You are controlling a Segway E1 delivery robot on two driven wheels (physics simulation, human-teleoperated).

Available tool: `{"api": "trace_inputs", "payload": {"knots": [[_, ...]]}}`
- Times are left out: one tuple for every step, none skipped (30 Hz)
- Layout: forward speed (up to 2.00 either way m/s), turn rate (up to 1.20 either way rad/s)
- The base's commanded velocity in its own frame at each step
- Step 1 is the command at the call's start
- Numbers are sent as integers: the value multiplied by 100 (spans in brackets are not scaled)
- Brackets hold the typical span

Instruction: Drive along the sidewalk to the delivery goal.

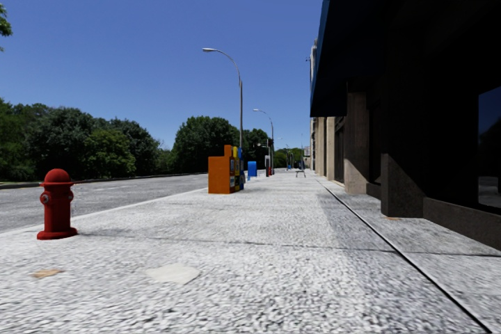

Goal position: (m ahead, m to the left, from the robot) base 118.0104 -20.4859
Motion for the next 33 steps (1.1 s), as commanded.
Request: {"api": "trace_inputs", "payload": {"knots": [[200,-43],[200,-43],[200,-44],[200,-26],[200,-8],[200,-8],[200,-3],[200,0],[200,0],[200,0],[200,0],[200,0],[200,0],[200,0],[200,0],[200,0],[200,0],[200,-5],[200,-29],[200,-53],[200,-64],[200,-67],[200,-67],[200,-66],[200,-18],[200,-5],[200,-1],[200,0],[200,0],[200,0],[200,0],[200,0],[200,0]]}}
